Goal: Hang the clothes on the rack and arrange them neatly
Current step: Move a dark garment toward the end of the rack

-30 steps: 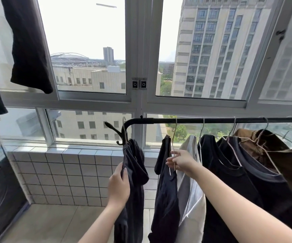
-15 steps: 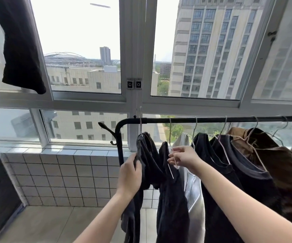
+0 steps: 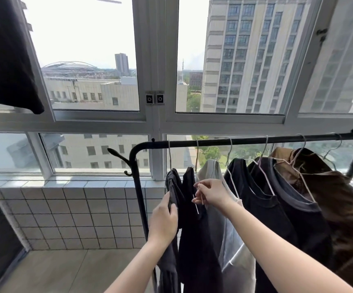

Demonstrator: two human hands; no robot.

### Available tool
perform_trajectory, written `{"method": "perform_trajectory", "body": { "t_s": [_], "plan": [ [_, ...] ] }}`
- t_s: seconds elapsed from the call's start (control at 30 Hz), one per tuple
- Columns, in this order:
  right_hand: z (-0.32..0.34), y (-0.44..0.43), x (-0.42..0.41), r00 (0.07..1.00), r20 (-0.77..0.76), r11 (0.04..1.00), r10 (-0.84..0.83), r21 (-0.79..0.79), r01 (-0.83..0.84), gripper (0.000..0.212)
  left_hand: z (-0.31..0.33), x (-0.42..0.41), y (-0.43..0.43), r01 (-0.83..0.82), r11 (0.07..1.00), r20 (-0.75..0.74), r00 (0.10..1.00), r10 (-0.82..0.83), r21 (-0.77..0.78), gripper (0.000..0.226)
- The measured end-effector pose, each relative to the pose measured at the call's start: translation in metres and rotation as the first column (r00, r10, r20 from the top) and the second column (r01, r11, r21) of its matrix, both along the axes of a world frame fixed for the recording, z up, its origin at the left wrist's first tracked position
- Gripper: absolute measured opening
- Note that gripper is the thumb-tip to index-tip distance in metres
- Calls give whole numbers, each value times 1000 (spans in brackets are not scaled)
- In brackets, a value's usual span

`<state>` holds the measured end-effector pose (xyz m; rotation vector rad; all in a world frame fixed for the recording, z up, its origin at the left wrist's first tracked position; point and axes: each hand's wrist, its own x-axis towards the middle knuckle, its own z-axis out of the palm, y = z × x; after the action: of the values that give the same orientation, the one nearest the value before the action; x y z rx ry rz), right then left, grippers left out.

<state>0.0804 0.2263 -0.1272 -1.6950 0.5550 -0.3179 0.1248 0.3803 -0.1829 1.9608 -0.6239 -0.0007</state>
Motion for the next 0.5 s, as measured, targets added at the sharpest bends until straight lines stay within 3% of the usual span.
{"method": "perform_trajectory", "body": {
  "t_s": [0.1,0.23,0.5],
  "plan": [
    [-4,-4,4,1000,5,999,-19,-33,19,21,1,1,-4,9,1000,-88,996,-12,-25,34],
    [-4,-6,6,999,25,999,-28,38,27,24,3,5,-7,15,997,-153,988,-27,-76,34],
    [-12,-17,9,995,46,995,-85,57,83,21,-4,11,-8,-62,995,-93,994,54,-81,44]
  ]
}}
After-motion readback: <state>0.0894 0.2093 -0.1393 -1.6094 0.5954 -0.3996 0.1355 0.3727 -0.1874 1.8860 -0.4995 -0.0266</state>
